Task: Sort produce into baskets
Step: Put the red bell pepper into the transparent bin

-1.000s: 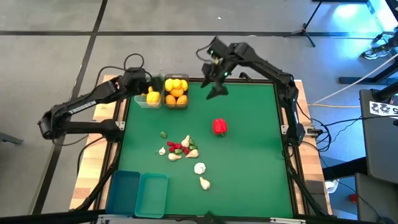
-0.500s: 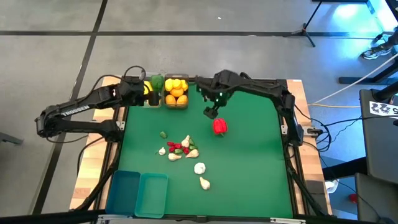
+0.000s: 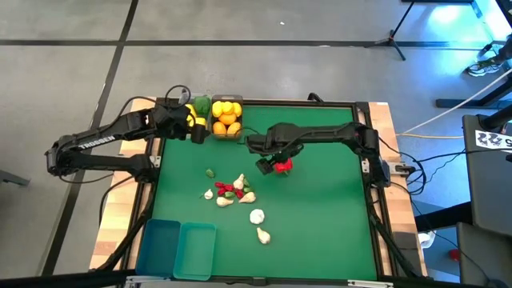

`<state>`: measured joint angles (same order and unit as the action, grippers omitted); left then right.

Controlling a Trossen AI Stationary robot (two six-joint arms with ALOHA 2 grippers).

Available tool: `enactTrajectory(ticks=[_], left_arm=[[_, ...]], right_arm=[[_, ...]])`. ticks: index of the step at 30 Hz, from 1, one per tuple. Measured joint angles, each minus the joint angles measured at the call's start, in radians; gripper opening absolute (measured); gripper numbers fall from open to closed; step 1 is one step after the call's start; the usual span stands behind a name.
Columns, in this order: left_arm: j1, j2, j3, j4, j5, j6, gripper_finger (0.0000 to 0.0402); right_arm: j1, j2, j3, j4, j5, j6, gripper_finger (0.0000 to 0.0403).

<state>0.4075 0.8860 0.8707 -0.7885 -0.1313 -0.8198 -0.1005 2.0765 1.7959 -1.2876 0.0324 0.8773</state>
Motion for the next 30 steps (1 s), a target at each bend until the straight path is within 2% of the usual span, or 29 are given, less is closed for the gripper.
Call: enactTrajectory(ticks=[5,13,16,21,26,30], left_arm=[[0.000,0.000,0.000,0.007,0.001,0.022,0.0377],[0.000,0.000,0.000,0.007,0.001,0.035,0.0377],[0.000,0.000,0.000,0.007,0.001,0.036,0.0377],[0.000,0.000,0.000,0.007,0.001,0.042,0.0377],[0.000,0.000,0.000,0.011,-0.008,0.046,0.0377],[0.000,0.000,0.000,0.014,-0.026,0.049,0.0377]], right_arm=[[-0.025,-0.021,-0.007,-0.024,0.060,0.038,0.0385],[-0.044,-0.023,-0.019,0.017,-0.005,0.032,0.0385],[-0.044,-0.022,-0.072,0.064,-0.074,0.033,0.0385],[-0.043,-0.026,-0.178,0.139,-0.132,0.040,0.0385],[-0.053,-0.030,-0.202,0.173,-0.130,0.032,0.0384],[-0.052,-0.029,-0.203,0.180,-0.122,0.011,0.0352]])
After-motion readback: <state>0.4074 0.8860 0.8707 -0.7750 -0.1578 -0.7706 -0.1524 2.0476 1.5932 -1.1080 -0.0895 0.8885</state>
